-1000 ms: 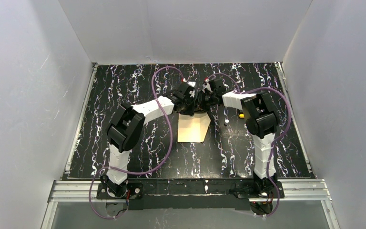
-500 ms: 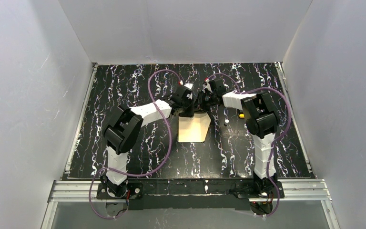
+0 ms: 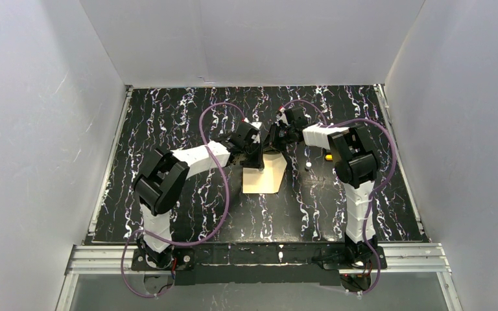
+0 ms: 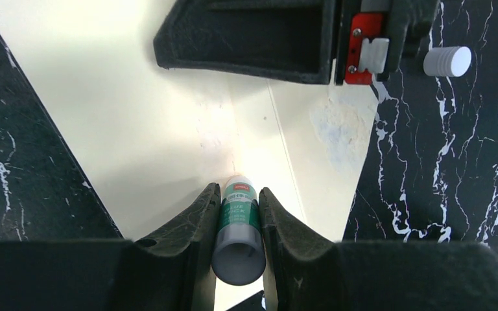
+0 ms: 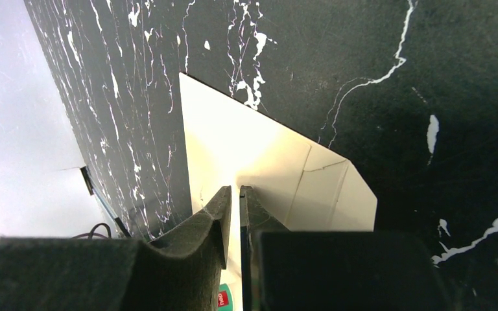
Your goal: Place the letter into the envelope and seal it
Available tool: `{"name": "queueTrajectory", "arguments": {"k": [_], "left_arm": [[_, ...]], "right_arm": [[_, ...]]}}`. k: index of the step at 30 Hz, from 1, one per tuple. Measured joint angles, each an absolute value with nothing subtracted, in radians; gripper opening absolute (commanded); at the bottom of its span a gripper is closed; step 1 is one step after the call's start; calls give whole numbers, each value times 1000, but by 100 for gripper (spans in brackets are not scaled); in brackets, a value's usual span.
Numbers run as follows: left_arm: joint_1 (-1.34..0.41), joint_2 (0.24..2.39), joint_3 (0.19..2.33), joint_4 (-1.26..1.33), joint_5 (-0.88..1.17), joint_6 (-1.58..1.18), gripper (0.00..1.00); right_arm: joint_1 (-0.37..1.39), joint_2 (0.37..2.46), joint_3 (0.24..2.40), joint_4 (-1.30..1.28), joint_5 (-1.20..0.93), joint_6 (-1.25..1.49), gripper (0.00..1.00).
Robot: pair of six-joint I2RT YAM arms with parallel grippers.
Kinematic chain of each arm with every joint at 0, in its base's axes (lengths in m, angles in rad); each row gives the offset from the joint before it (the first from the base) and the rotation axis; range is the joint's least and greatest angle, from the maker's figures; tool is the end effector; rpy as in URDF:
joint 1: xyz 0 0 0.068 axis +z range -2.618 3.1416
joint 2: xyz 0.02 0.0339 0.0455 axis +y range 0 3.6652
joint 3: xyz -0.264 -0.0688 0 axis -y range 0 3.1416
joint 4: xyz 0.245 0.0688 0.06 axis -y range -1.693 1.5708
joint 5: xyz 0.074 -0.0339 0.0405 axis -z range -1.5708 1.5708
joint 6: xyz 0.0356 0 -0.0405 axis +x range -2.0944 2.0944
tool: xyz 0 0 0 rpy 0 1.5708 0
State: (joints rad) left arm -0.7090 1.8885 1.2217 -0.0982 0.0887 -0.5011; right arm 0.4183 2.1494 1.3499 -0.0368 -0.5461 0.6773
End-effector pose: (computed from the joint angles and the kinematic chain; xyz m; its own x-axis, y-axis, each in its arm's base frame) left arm 0.3099 -0.2700 0.1841 -0.7959 0.0523 -0.6032 0.3588 0.8432 -0.4004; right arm 0.4020 0.1989 0.1232 -0.9454 0.1658 -0.2807 -0.0934 0.6873 0.7204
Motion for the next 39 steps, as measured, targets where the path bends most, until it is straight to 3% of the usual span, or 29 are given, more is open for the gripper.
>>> {"name": "queueTrajectory", "arguments": {"k": [26, 39], "left_arm": [[-720, 2001, 1407, -176, -71, -440, 0], [-719, 1969, 1330, -86, -73, -443, 0]], "right_arm": [[415, 2149, 1338, -20, -552, 681, 19], [413, 2149, 1332, -9, -557, 686, 19]]}}
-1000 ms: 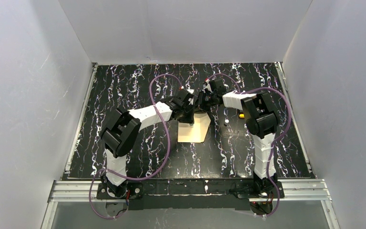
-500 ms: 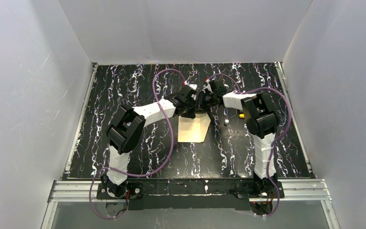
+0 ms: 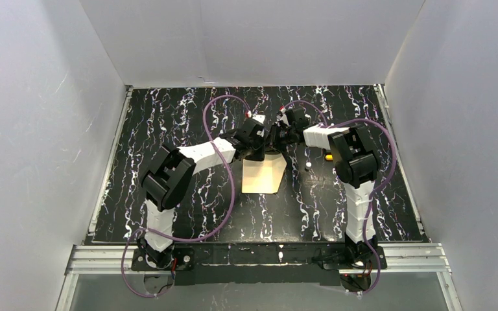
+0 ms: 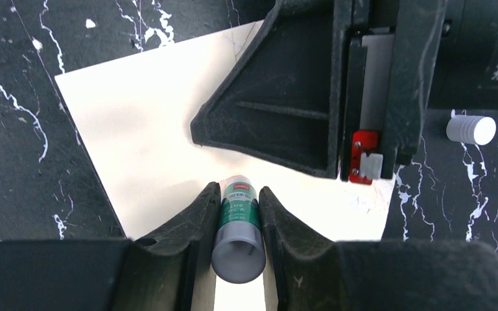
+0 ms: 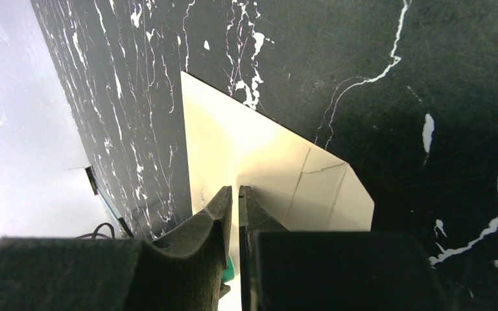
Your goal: Place the letter into the envelope and seal it
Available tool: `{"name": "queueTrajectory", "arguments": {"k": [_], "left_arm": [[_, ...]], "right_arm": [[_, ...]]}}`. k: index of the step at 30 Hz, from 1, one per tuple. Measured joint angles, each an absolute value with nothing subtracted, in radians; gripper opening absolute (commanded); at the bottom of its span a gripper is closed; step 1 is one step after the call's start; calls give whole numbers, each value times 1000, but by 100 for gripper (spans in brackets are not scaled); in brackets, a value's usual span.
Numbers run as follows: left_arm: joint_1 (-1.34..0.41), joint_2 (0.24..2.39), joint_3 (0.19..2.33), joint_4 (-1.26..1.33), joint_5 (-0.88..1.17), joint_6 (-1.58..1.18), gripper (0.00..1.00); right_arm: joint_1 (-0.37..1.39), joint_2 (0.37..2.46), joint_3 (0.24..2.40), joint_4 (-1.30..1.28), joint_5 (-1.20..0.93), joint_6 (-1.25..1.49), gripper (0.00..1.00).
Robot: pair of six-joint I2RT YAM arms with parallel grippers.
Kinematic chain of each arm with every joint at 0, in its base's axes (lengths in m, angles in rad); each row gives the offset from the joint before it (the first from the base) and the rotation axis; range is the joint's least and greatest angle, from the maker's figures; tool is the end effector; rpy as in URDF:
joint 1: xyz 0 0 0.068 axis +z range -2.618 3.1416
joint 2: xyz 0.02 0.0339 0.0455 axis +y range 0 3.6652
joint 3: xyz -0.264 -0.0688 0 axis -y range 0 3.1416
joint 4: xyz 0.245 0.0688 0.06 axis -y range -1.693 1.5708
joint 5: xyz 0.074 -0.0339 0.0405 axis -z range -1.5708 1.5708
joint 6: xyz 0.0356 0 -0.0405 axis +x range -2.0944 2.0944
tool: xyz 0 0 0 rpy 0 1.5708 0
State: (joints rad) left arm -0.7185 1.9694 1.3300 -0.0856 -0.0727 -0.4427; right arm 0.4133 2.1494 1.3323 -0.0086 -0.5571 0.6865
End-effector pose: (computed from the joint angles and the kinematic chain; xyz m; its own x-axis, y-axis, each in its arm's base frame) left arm 0.3305 -0.2856 0.1861 -0.7148 0.0575 -0.6970 0.3424 0.8978 -0.2771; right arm 0.4013 0.1965 0.1203 -0.9448 0.1731 -0.2781 -0.0910 0.6770 0.7304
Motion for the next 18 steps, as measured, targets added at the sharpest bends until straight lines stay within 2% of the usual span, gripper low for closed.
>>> {"name": "queueTrajectory", "arguments": {"k": [18], "left_arm": [[-792, 1863, 1184, -58, -74, -466, 0]], "right_arm": [[413, 2155, 1336, -14, -560, 719, 18]]}}
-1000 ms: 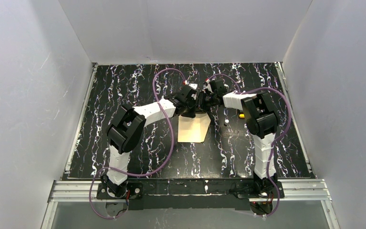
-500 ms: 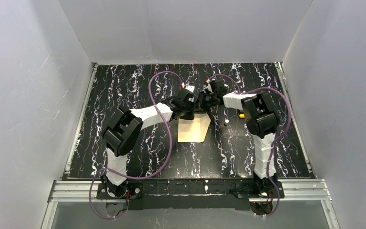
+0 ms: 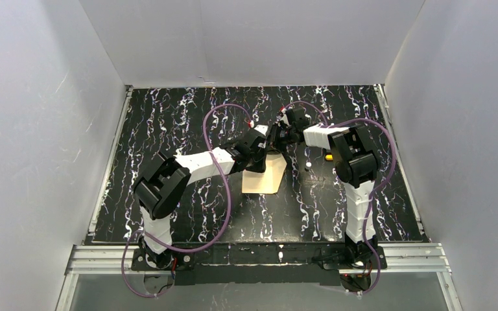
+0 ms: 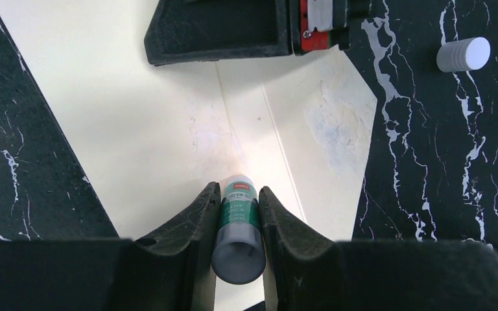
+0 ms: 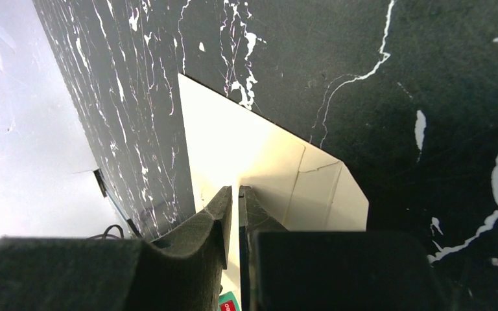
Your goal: Place the letter into the envelope and seal it
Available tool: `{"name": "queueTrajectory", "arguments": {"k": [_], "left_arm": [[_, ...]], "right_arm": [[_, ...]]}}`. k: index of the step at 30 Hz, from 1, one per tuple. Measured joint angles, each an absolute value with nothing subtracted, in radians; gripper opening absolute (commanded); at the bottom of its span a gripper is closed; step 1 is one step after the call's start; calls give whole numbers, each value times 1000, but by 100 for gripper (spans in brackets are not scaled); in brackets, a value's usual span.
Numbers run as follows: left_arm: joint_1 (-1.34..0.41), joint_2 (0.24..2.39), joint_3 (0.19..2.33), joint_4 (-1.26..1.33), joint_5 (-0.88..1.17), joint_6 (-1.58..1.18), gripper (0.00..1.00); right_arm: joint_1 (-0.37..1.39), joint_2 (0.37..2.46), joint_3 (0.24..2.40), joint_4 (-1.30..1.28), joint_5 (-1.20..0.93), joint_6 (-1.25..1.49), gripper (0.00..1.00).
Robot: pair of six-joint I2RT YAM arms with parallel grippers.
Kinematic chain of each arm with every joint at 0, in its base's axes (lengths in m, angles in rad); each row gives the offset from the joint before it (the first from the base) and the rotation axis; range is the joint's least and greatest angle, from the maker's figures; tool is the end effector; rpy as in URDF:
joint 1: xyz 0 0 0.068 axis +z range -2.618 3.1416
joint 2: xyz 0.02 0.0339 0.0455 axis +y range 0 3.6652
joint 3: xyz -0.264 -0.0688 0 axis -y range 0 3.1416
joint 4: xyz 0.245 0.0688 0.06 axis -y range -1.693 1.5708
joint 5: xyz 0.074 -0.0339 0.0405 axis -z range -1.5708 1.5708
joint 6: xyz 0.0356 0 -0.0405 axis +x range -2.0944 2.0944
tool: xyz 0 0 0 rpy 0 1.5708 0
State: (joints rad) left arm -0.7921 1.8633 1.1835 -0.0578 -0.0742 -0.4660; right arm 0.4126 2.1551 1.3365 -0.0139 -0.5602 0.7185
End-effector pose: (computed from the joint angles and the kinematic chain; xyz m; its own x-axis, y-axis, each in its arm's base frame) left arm 0.2866 -0.2867 0.1853 -0.7236 0.0954 -0.6836 0.3875 0.8757 -0.2880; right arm 0.4018 0.1965 0.1188 -0.9493 0.1932 -0.2480 -0.0563 0.6715 0.7389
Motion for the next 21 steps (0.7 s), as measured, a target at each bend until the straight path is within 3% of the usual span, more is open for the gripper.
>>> {"name": "queueTrajectory", "arguments": {"k": [21], "left_arm": [[-768, 2003, 1412, -187, -142, -389, 0]], "right_arm": [[413, 2157, 1339, -19, -561, 728, 18]]}}
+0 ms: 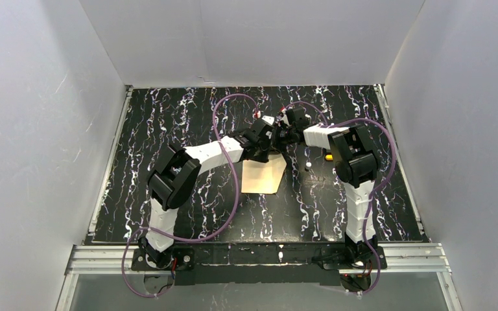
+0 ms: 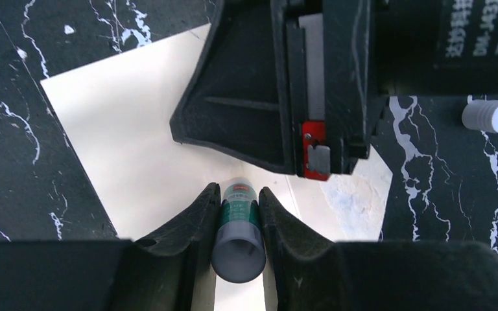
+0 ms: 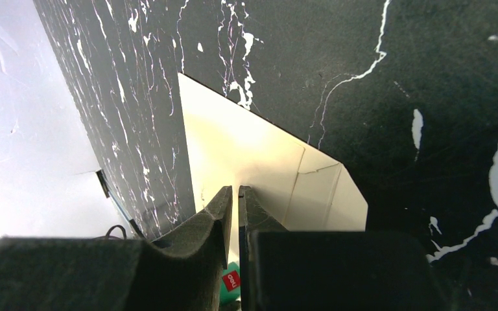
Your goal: Place the letter into the envelope and seal it
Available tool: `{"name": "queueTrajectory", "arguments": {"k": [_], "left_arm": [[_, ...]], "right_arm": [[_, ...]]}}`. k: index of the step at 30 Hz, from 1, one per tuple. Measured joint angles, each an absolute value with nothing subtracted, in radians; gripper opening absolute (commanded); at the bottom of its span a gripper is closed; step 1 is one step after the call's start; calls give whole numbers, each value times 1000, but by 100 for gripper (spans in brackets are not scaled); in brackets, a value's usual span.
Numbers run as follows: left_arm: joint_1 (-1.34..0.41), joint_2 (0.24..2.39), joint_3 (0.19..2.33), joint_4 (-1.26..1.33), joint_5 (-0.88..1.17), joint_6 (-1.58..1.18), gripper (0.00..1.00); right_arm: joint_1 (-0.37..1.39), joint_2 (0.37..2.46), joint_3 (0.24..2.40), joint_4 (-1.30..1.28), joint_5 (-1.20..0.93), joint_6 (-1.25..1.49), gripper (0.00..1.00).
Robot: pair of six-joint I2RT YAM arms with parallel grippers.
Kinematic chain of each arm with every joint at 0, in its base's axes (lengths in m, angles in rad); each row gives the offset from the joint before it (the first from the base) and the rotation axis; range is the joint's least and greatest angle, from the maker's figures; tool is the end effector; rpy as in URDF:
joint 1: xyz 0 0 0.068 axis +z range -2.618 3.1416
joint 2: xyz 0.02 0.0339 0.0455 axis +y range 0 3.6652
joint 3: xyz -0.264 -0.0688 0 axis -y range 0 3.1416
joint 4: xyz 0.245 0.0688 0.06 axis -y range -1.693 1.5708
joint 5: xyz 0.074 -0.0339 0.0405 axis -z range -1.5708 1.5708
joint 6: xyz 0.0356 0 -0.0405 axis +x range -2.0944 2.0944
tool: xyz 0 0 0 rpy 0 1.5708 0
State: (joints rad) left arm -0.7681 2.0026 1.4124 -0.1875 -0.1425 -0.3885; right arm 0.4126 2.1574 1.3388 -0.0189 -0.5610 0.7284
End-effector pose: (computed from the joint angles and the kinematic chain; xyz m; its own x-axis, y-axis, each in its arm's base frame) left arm 0.3238 -0.3057 0.1901 -0.7000 0.1548 -0.6972 0.3780 0.9086 -0.1777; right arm 0.4019 0.1966 0.1181 -0.9511 0.1990 -0.2363 -0.0437 0.6706 0.7405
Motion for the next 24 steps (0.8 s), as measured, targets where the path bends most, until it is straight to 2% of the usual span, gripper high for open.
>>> {"name": "queueTrajectory", "arguments": {"k": [16, 24], "left_arm": [[-727, 2024, 1439, -184, -112, -369, 0], [-743, 1951, 1312, -103, -109, -404, 0]], "right_arm": [[413, 2158, 1339, -19, -561, 730, 18], [412, 2160, 1339, -18, -564, 731, 18]]}}
